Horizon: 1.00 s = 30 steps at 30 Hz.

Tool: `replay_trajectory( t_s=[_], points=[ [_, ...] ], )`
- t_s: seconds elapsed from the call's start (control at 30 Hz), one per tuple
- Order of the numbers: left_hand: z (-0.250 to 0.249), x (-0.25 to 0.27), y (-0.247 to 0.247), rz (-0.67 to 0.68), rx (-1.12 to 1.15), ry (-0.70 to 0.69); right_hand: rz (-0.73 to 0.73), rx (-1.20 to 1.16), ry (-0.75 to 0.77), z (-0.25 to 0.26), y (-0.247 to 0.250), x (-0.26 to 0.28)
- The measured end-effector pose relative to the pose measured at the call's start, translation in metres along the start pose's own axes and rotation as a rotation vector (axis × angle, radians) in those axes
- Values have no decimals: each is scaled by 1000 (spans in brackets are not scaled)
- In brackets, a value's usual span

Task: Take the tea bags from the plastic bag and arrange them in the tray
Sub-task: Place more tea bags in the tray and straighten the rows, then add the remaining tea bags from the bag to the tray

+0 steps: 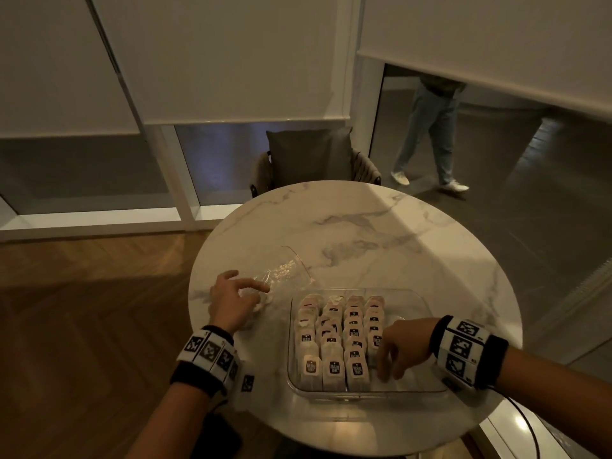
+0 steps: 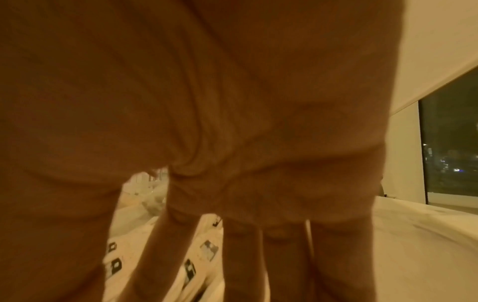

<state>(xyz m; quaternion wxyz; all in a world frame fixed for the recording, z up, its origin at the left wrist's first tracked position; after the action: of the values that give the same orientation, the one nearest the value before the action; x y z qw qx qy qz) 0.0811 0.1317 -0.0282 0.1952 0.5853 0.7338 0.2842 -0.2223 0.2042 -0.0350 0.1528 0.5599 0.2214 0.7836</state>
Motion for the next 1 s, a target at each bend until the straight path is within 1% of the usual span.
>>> replay_trajectory(
  t_s=[0.1,0.13,0.17,0.2,0.3,0.4,0.47,0.53,0.6,0.67,0.73,0.8,0.87,0.93,1.0],
  points=[
    [4,-12,-11,128,-259,52,-28,-39,40,8,12,3],
    [7,-16,-16,164,-308,61,-48,-47,57,11,17,5],
    [10,-21,-19,188,-309,72,-73,-55,78,14,24,8],
    [12,-25,-22,195,-256,86,-107,-60,103,16,31,11],
    [10,-22,-17,151,-48,127,-243,-97,201,22,53,18],
    [-4,-16,1,21,59,26,-482,-198,338,30,81,26],
    [-26,-3,10,11,178,-44,-681,-309,414,34,99,33],
    [-51,7,17,6,242,-143,-853,-399,482,39,114,40],
    [-74,14,24,-15,254,-252,-964,-444,523,46,125,45],
    [-91,19,28,-4,267,-309,-1037,-478,580,55,133,53],
    [-104,24,27,29,304,-343,-1022,-541,681,66,137,63],
    [-116,36,26,75,353,-378,-929,-589,792,78,137,74],
    [-121,43,23,117,421,-424,-843,-527,868,89,137,81],
    [-124,50,20,163,492,-443,-838,-368,867,97,135,88],
    [-125,56,15,198,589,-452,-843,-263,833,101,134,93]
  ],
)
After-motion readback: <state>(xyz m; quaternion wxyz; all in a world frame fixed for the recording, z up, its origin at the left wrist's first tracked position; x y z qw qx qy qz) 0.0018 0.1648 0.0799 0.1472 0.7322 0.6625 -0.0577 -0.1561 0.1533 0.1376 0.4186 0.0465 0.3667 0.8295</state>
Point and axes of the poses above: each hand's wrist, its own x-axis away from the middle knuckle, its own y-axis out of the back of the hand, z = x × y, the point moved 7 cm from there along -x, towards the middle knuckle, and after that the axes turned 7 degrees about -x, right-handed, at the moved point
